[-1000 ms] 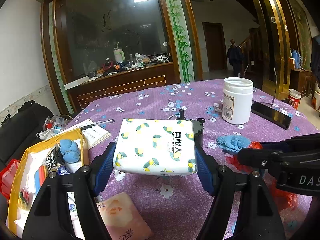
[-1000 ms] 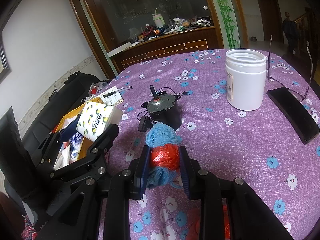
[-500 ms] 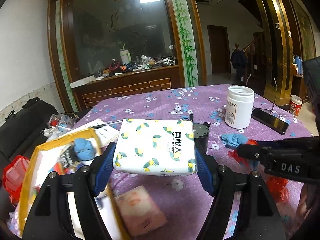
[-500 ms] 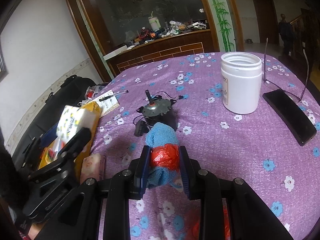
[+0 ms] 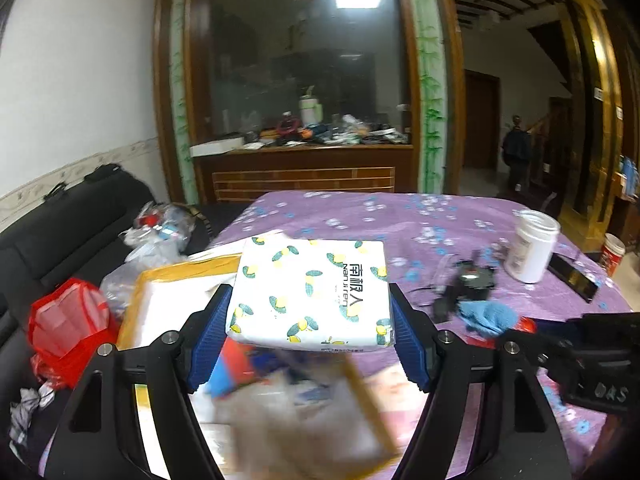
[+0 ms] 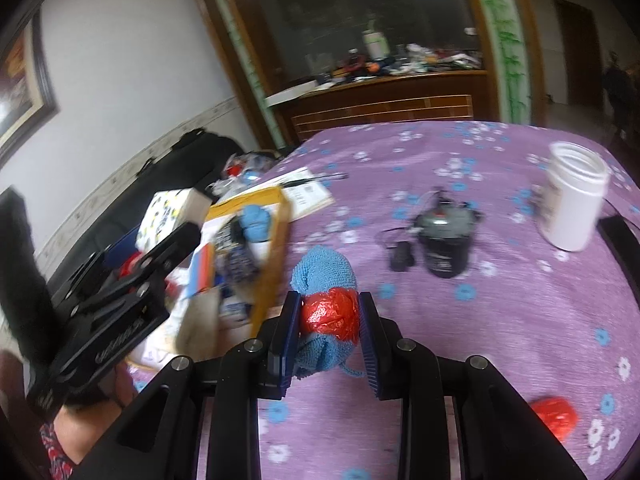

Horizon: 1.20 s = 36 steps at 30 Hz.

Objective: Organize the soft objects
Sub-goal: 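Carry the lemon-print tissue pack and blue cloth over the white box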

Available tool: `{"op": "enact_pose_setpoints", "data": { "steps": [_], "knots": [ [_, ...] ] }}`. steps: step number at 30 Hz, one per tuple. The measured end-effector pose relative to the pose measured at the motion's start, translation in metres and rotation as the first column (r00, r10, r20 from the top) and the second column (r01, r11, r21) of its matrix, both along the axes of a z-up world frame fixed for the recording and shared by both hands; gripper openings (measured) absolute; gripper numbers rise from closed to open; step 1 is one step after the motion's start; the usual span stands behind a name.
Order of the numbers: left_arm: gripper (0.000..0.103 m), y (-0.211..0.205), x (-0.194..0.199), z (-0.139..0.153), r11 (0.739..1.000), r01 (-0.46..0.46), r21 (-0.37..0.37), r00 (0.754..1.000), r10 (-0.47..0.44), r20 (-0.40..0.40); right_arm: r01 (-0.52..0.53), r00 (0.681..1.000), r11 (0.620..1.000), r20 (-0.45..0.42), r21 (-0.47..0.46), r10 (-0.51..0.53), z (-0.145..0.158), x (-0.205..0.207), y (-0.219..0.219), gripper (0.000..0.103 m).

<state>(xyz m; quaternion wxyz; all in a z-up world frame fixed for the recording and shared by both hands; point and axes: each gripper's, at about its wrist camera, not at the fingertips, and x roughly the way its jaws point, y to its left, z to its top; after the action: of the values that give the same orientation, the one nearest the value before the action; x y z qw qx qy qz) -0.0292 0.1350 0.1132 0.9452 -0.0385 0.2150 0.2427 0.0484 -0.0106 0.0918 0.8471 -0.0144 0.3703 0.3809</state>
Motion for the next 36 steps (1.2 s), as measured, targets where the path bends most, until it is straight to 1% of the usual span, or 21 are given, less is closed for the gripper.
{"op": "enact_pose_setpoints", "data": {
  "steps": [4,9,14,18,20,23,27,33,36],
  "knots": [
    [0.074,0.034,-0.013,-0.003,0.997,-0.059,-0.044,0.998,0.059,-0.005,-0.061,0.998,0.998,-0.001,-0.017,0.061,-0.003,-0.016,0.033,0.029],
    [0.074,0.07,-0.025,-0.009,0.989,-0.126,-0.076,0.992,0.125,-0.019,-0.124,0.992,0.992,0.0,-0.037,0.124,-0.007,-0.031,0.067,0.029],
    [0.074,0.1,-0.029,-0.015,0.98,-0.165,-0.112,0.986,0.16,-0.051,-0.167,0.986,0.984,-0.002,-0.057,0.167,-0.01,-0.041,0.092,0.03],
    [0.074,0.12,-0.018,-0.02,0.975,-0.167,-0.149,0.984,0.155,-0.088,-0.181,0.983,0.981,-0.003,-0.068,0.181,-0.007,-0.04,0.111,0.03],
    [0.074,0.131,-0.012,-0.024,0.97,-0.16,-0.182,0.984,0.142,-0.105,-0.19,0.982,0.979,-0.014,-0.068,0.189,-0.007,-0.036,0.121,0.031],
    [0.074,0.145,0.001,-0.035,0.96,-0.167,-0.224,0.978,0.133,-0.159,-0.196,0.981,0.977,-0.015,-0.084,0.195,-0.008,-0.032,0.137,0.031],
    [0.074,0.156,0.01,-0.051,0.941,-0.177,-0.287,0.972,0.121,-0.201,-0.206,0.979,0.972,-0.034,-0.111,0.203,-0.019,-0.028,0.156,0.031],
    [0.074,0.161,0.012,-0.06,0.933,-0.177,-0.312,0.971,0.114,-0.212,-0.217,0.976,0.963,-0.06,-0.158,0.21,-0.041,-0.021,0.176,0.031],
    [0.074,0.166,0.013,-0.065,0.926,-0.183,-0.331,0.969,0.113,-0.22,-0.221,0.975,0.961,-0.059,-0.169,0.213,-0.047,-0.02,0.181,0.031]
  ]
}}
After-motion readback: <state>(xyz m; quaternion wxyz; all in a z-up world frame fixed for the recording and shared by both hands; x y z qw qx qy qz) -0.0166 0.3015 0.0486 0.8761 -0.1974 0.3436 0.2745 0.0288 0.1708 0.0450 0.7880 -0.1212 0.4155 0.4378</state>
